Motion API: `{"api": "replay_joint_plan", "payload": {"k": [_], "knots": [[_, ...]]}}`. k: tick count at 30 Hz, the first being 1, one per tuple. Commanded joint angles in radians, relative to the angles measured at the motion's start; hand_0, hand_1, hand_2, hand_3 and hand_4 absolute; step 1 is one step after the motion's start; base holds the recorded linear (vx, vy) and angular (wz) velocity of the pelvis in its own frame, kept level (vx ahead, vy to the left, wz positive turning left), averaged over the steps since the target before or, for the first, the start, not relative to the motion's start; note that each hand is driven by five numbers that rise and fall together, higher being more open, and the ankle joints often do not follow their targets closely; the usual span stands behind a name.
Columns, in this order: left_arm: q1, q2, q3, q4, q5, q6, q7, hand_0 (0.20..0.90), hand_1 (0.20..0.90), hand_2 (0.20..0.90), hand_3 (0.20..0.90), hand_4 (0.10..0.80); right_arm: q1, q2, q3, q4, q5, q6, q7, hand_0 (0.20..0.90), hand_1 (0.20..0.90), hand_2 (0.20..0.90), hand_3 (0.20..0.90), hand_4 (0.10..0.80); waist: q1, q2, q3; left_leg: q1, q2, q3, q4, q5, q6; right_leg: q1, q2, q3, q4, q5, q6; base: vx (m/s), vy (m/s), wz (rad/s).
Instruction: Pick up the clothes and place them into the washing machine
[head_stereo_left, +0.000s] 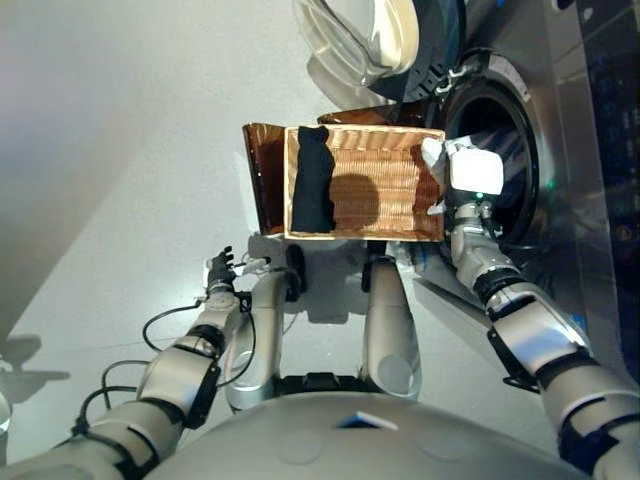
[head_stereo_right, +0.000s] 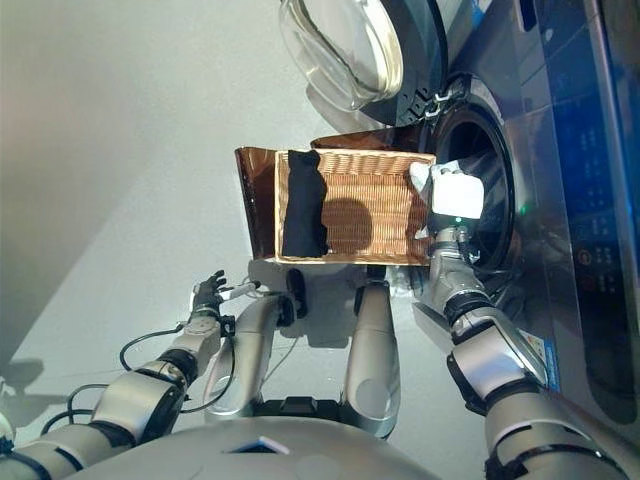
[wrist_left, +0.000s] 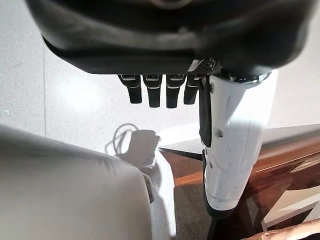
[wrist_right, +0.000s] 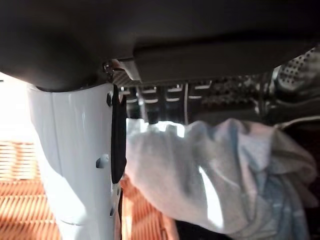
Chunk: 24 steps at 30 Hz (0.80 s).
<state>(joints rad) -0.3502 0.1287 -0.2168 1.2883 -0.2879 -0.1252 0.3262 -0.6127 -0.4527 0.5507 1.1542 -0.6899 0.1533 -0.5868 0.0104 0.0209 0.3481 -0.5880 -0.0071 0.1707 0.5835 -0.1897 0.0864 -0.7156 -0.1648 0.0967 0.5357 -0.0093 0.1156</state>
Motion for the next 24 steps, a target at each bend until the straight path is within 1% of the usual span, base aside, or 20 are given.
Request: {"api": "replay_joint_plan", "payload": {"k": [1,9,14,15,22,24], "knots": [[0.040,0.056,0.011,0.015,0.019,-0.004,0.012,0.900,0.900,0.900,0.900,0.800,-0.040,-0.084,-0.021,-0.002,0.025,0.019,-0.040,0.900,0.900,0.900,0.900,0.800,-0.003,-0.001,-0.070,-0.084,0.014,-0.024,-0.002,0.071,-0.083,0.003,0.028,-0.020,0.060,-0.070,-0.106,0.000,0.000,0.00],[0.045,0.062,0.022,0.023,0.028,-0.003,0.012,0.900,0.900,0.900,0.900,0.800,-0.065,-0.114,-0.012,0.037,-0.007,0.040,-0.057,0.900,0.900,0.900,0.900,0.800,0.000,0.000,-0.090,-0.094,0.009,-0.028,0.008,0.059,-0.076,-0.018,0.030,-0.018,0.079,-0.075,-0.108,0.001,0.005,0.01],[0.039,0.058,0.016,0.025,0.028,-0.002,0.019,0.900,0.900,0.900,0.900,0.800,-0.093,-0.118,-0.009,0.069,0.004,0.048,-0.065,0.900,0.900,0.900,0.900,0.800,0.005,0.004,-0.096,-0.114,0.005,-0.029,-0.002,0.066,-0.074,-0.043,0.029,-0.019,0.077,-0.071,-0.108,0.000,0.004,0.05],[0.035,0.057,0.011,0.027,0.026,0.000,0.022,0.900,0.900,0.900,0.900,0.800,-0.104,-0.120,-0.007,0.082,0.012,0.049,-0.064,0.900,0.900,0.900,0.900,0.800,0.007,0.006,-0.095,-0.113,0.004,-0.037,0.012,0.036,-0.081,-0.043,0.031,-0.016,0.097,-0.102,-0.105,0.035,-0.010,0.07],[0.005,0.044,-0.018,0.022,0.006,0.004,0.036,0.900,0.900,0.900,0.900,0.800,-0.169,-0.116,0.007,0.148,0.056,0.057,-0.061,0.900,0.900,0.900,0.900,0.800,0.014,0.028,-0.069,-0.188,0.002,-0.037,0.069,0.033,-0.082,-0.107,0.030,-0.014,0.157,-0.119,-0.120,-0.043,-0.003,0.07],[0.002,0.043,-0.021,0.016,-0.002,0.003,0.039,0.900,0.900,0.900,0.900,0.800,-0.171,-0.107,0.004,0.128,0.074,0.052,-0.060,0.900,0.900,0.900,0.900,0.800,0.012,0.033,-0.062,-0.207,0.004,-0.035,0.083,0.032,-0.082,-0.127,0.029,-0.011,0.174,-0.123,-0.123,-0.032,0.002,0.06]]}}
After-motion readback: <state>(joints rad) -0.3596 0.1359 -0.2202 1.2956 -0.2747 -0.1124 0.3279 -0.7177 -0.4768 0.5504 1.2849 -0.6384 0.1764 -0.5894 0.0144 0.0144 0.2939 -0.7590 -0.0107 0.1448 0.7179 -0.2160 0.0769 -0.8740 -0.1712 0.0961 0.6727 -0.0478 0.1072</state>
